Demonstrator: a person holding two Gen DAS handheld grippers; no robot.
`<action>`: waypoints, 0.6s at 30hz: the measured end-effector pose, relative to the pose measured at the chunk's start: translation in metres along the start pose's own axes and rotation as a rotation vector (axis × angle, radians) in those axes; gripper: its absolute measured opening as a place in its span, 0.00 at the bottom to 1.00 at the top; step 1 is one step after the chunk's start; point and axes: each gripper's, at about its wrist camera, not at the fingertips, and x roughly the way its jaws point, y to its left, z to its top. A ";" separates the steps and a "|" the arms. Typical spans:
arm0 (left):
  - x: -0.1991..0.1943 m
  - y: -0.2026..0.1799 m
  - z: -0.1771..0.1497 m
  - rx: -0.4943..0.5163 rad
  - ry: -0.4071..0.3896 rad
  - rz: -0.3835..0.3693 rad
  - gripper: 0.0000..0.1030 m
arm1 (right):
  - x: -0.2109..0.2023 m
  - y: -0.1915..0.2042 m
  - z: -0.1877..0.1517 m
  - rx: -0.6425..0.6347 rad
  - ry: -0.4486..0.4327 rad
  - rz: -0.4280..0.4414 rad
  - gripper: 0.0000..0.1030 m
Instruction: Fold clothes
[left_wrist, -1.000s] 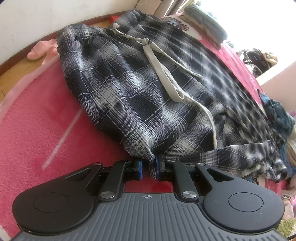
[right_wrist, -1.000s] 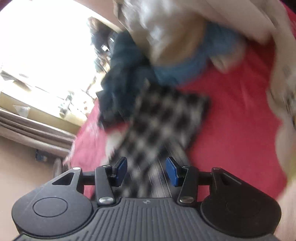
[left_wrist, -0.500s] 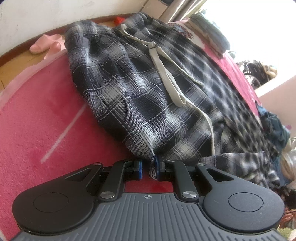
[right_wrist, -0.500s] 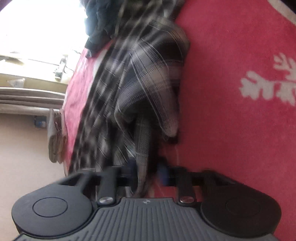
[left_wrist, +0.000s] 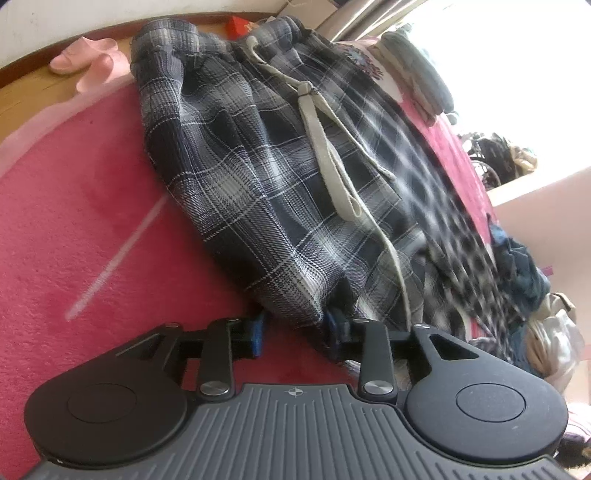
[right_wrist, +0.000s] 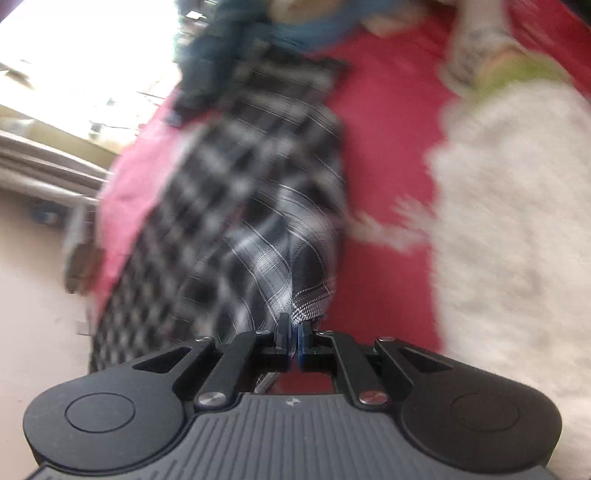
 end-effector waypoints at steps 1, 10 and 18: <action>0.000 0.000 0.000 -0.004 0.002 0.000 0.32 | -0.004 -0.003 -0.002 0.000 0.009 -0.003 0.04; -0.007 0.010 0.002 -0.106 -0.023 -0.020 0.32 | -0.044 -0.009 -0.059 -0.051 0.138 -0.057 0.04; -0.007 0.008 0.002 -0.129 -0.062 0.003 0.31 | -0.086 -0.001 -0.090 -0.128 0.125 -0.063 0.04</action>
